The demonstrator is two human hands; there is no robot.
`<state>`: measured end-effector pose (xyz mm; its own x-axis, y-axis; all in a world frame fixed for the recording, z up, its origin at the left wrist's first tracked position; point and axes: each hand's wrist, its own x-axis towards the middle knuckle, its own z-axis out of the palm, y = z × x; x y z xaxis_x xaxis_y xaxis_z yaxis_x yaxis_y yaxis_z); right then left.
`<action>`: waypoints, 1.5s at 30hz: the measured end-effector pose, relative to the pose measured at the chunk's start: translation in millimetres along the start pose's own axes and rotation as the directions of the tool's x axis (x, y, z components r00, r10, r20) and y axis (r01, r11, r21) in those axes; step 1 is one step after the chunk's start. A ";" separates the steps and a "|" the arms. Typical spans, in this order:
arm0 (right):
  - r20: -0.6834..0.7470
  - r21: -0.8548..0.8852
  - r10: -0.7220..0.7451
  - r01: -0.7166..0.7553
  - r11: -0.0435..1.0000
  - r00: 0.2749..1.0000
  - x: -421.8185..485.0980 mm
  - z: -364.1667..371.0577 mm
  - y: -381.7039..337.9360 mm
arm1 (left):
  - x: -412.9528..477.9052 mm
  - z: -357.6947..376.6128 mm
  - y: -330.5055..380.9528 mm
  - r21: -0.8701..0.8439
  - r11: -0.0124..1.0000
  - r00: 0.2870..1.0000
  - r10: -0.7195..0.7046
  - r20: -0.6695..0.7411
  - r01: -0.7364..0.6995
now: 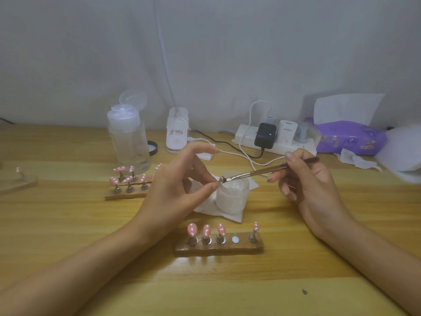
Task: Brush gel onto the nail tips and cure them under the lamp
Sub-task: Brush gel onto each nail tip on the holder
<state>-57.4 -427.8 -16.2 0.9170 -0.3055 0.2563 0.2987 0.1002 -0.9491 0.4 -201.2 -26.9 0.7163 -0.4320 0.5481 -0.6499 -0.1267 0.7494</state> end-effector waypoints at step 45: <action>-0.062 -0.014 0.013 -0.014 1.000 0.998 -0.1 -4.9 1.5 | 0.8 0.1 -1.7 0.011 1.000 1.000 -0.016 0.000 0.016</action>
<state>-58.3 -432.2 -18.5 0.9029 -0.3619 0.2320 0.2820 0.0914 -0.9550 2.0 -201.4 -27.8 0.7264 -0.4300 0.5362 -0.6412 -0.1430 0.7539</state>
